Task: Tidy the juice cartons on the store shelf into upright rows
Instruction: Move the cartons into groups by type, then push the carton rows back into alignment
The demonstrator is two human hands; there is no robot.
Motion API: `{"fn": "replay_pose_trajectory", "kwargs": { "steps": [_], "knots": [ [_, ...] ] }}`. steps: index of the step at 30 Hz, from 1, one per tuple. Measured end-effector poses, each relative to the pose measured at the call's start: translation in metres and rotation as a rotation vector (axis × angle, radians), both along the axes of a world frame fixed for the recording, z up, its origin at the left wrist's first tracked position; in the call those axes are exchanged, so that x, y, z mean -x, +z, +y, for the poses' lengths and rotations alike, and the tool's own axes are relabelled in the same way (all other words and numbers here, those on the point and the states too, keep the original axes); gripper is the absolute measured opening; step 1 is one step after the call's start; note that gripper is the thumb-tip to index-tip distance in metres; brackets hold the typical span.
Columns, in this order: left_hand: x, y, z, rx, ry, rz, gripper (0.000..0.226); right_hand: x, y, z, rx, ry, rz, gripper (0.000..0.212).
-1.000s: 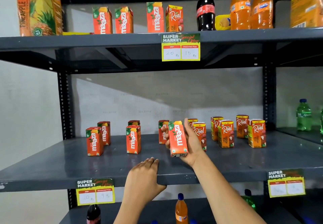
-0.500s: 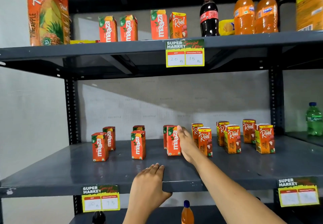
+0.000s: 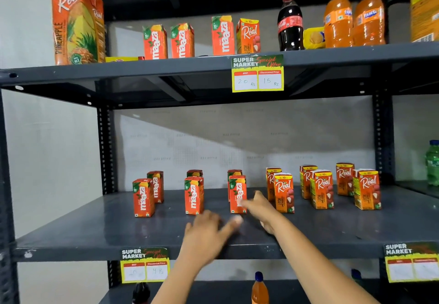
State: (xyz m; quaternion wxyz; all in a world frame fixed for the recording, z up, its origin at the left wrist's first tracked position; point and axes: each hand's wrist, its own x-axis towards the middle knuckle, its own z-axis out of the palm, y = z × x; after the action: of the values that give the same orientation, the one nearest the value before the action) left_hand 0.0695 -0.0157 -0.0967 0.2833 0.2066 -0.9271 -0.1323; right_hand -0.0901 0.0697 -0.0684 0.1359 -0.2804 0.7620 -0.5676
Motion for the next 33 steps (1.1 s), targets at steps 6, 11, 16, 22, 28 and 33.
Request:
{"fn": "replay_pose_trajectory", "kwargs": {
  "steps": [6,11,16,22,28,33],
  "knots": [
    [0.02,0.032,-0.057,-0.467,0.422,0.041,0.095,-0.017,-0.01,-0.01,-0.4,-0.213,0.463,0.094],
    [0.029,0.032,-0.076,-0.414,0.443,-0.098,0.093,-0.024,-0.01,-0.026,-0.484,-0.371,0.496,0.101],
    [0.031,0.023,-0.071,-0.319,0.464,0.041,0.071,-0.025,-0.009,-0.03,-0.469,-0.45,0.477,0.079],
    [0.029,0.025,-0.067,-0.309,0.482,0.038,0.069,-0.028,-0.009,-0.025,-0.481,-0.424,0.525,0.072],
    [0.031,0.023,-0.07,-0.287,0.493,0.02,0.073,-0.028,-0.011,-0.026,-0.477,-0.433,0.556,0.071],
    [0.031,0.022,-0.07,-0.268,0.477,0.022,0.071,-0.029,-0.012,-0.026,-0.482,-0.426,0.569,0.071]
  ]
}}
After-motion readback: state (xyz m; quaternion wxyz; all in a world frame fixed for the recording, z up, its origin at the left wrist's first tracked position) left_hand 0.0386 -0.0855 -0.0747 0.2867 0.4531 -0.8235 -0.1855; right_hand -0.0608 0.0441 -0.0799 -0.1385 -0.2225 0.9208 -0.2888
